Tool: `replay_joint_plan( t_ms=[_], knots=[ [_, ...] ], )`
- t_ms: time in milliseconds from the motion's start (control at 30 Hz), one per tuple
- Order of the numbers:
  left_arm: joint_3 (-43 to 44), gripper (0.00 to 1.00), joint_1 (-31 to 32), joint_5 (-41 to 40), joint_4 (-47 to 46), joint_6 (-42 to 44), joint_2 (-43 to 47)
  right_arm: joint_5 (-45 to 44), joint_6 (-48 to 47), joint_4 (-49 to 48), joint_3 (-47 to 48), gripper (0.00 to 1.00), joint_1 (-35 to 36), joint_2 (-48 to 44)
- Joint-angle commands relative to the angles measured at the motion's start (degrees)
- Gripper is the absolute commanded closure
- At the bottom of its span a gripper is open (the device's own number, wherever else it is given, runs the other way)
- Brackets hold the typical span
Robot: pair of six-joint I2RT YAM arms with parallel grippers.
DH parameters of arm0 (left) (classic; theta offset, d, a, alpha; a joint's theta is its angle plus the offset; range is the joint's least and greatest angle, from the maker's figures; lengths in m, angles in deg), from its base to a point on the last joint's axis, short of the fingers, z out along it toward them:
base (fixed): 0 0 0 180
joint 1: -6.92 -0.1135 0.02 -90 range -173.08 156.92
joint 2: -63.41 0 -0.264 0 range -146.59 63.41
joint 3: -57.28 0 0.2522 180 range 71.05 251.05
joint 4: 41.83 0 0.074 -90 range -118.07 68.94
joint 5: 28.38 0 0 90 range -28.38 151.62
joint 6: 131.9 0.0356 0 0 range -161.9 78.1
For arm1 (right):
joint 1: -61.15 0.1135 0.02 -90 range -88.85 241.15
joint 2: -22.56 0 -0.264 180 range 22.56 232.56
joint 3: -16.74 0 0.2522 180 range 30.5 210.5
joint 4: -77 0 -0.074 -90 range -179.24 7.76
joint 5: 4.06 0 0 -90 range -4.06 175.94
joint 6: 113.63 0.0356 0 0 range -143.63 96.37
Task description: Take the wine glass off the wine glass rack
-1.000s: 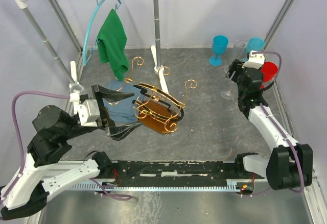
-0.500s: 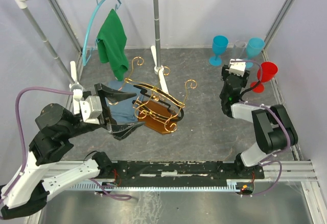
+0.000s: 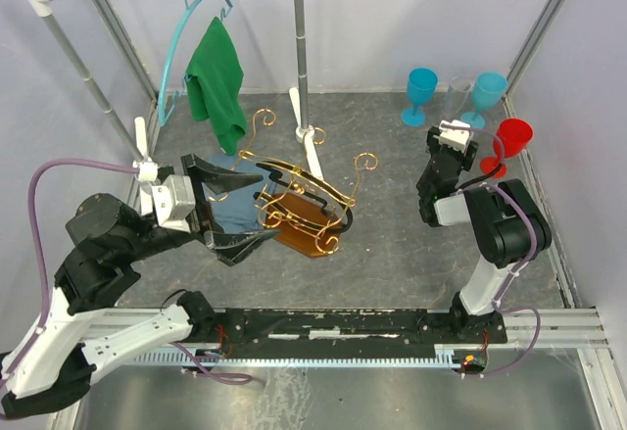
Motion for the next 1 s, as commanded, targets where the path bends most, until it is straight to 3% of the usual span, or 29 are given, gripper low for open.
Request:
replay_joint_plan(
  t_ms=[0,433,733,867,967],
  knots=[
    [1.5,0.01,0.1,-0.1,-0.9,-2.2,-0.9,-0.2,-1.5,-8.3,-0.2,0.45,0.2,0.4],
    [1.5,0.01,0.1,-1.1,-1.1,-2.4,0.2,-0.7,1.9,-7.7,-1.9,0.39,0.3,2.0],
    [0.5,0.01,0.1,-1.6,-1.8,-2.9,1.3,-0.6,2.0,-4.7,-1.6,0.26,0.7,1.3],
    [0.3,0.01,0.0,-1.9,-1.8,-2.6,1.4,-1.8,2.8,-1.6,-1.8,0.12,1.0,-0.7],
    [-0.2,0.01,0.1,-2.4,-2.0,-2.4,1.5,-1.2,3.6,0.9,-2.2,0.09,1.1,-2.2]
  ],
)
